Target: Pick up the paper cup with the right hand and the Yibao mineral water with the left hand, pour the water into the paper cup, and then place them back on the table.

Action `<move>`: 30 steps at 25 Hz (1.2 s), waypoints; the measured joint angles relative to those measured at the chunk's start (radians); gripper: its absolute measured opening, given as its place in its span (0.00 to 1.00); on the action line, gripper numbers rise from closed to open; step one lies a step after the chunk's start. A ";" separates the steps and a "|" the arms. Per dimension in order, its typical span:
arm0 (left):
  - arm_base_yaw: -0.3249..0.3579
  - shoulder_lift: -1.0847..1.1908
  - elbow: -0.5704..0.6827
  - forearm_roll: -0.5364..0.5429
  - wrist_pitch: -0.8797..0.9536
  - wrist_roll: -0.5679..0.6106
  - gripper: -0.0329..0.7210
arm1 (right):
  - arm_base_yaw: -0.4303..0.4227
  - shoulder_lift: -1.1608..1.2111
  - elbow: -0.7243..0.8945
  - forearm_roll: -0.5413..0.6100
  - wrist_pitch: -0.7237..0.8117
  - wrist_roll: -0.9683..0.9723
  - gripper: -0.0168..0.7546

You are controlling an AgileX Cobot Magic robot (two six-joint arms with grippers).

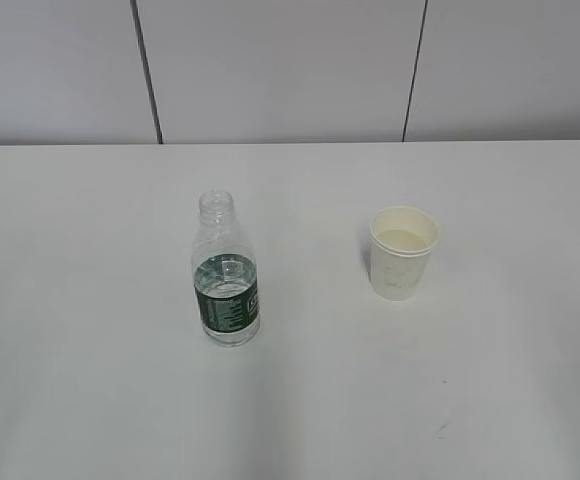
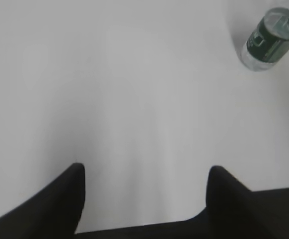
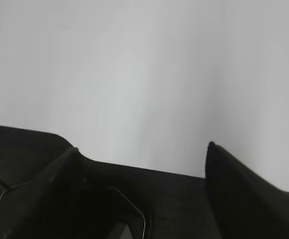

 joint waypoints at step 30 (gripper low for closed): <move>0.000 -0.228 0.001 -0.019 0.000 -0.001 0.67 | 0.000 -0.386 0.000 -0.002 0.006 -0.002 0.79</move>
